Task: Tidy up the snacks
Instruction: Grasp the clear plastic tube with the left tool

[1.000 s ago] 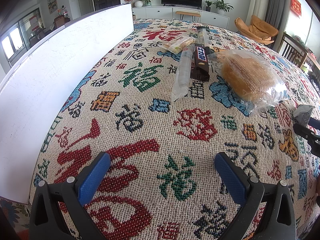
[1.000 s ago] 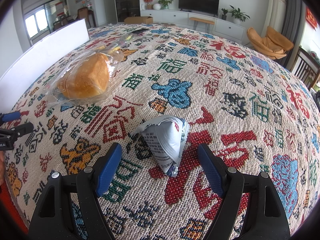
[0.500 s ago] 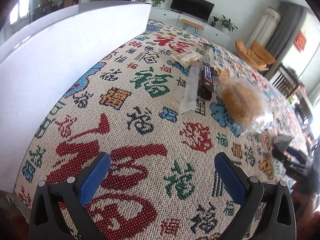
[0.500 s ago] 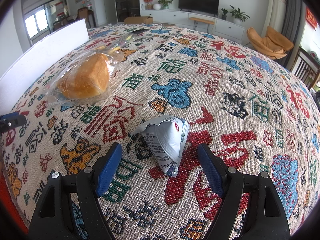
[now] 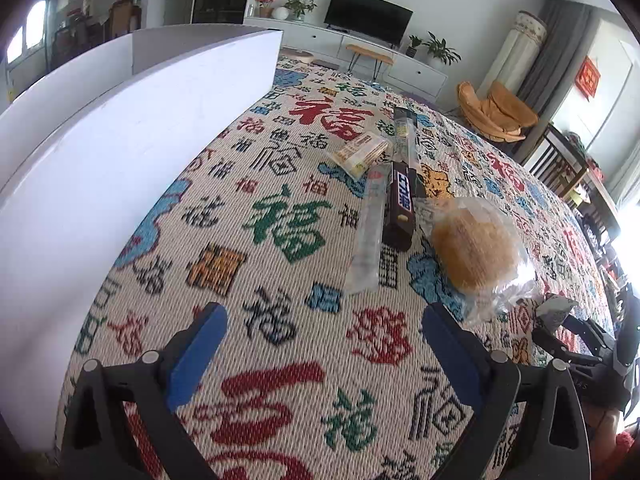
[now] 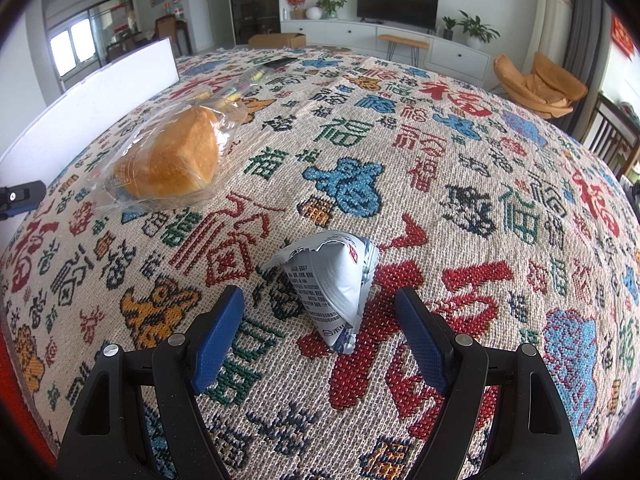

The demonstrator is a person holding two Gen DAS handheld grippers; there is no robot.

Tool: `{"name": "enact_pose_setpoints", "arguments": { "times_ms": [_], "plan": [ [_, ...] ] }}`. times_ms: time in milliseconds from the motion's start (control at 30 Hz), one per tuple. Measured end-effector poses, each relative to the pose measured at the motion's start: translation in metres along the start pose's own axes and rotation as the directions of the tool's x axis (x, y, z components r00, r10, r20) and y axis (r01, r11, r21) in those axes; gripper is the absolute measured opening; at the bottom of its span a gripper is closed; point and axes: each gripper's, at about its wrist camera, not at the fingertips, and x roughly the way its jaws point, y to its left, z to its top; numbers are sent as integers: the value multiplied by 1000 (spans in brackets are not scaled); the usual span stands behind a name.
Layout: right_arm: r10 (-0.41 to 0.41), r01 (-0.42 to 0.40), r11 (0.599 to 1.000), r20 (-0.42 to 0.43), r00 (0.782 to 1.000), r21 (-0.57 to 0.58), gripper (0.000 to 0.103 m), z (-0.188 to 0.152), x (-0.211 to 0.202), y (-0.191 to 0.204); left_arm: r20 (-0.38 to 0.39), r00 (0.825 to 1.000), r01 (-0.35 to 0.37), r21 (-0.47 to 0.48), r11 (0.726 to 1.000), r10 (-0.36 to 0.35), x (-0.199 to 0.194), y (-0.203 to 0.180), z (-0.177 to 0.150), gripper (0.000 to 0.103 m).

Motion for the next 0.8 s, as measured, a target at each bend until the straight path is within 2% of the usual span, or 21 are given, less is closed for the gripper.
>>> {"name": "enact_pose_setpoints", "arguments": {
  "times_ms": [67, 133, 200, 233, 300, 333, 367, 400, 533, 633, 700, 733, 767, 800],
  "plan": [
    [1, -1, 1000, 0, 1000, 0, 81, 0, 0, 0, -21, 1000, -18, 49, 999, 19, 14, -8, 17, 83],
    [1, -1, 1000, 0, 1000, 0, 81, 0, 0, 0, -49, 998, -27, 93, 995, 32, 31, -18, 31, 76],
    [1, -1, 1000, 0, 1000, 0, 81, 0, 0, 0, -80, 996, -33, 138, 990, 44, 49, -29, 41, 74],
    [1, -1, 1000, 0, 1000, 0, 81, 0, 0, 0, -95, 994, -46, 158, 986, 62, 58, -34, 43, 69],
    [1, -1, 1000, 0, 1000, 0, 81, 0, 0, -1, -126, 988, -60, 178, 982, 84, 72, -38, 44, 48],
    [1, -1, 1000, 0, 1000, 0, 81, 0, 0, 0, -100, 989, -83, 193, 978, 104, 71, -39, 43, 40],
    [1, -1, 1000, 0, 1000, 0, 81, 0, 0, 0, -106, 990, -68, 197, 978, 91, 70, -39, 42, 25],
    [2, -2, 1000, 0, 1000, 1, 81, 0, 0, 0, -114, 991, -46, 191, 981, 68, 68, -37, 41, 19],
    [1, -1, 1000, 0, 1000, 0, 81, 0, 0, -1, -163, 986, -1, 168, 986, 29, 38, -21, 17, 19],
    [1, -1, 1000, 0, 1000, 0, 81, 0, 0, 0, -230, 973, 40, 152, 988, -4, 13, -4, -12, 19],
    [0, 0, 1000, -1, 1000, -1, 81, 0, 0, 0, -249, 968, 52, 121, 991, -20, 0, 6, -26, 27],
    [0, 0, 1000, -1, 1000, -1, 81, 0, 0, -1, -244, 970, 48, 109, 993, -20, -5, 8, -31, 45],
    [-1, 1, 1000, -1, 1000, -1, 81, 1, 0, -1, -228, 974, 37, 104, 994, -12, -8, 10, -32, 70],
    [0, 0, 1000, 0, 1000, -1, 81, 0, 0, -1, -201, 979, 14, 106, 994, 8, -10, 10, -31, 80]
  ]
}}
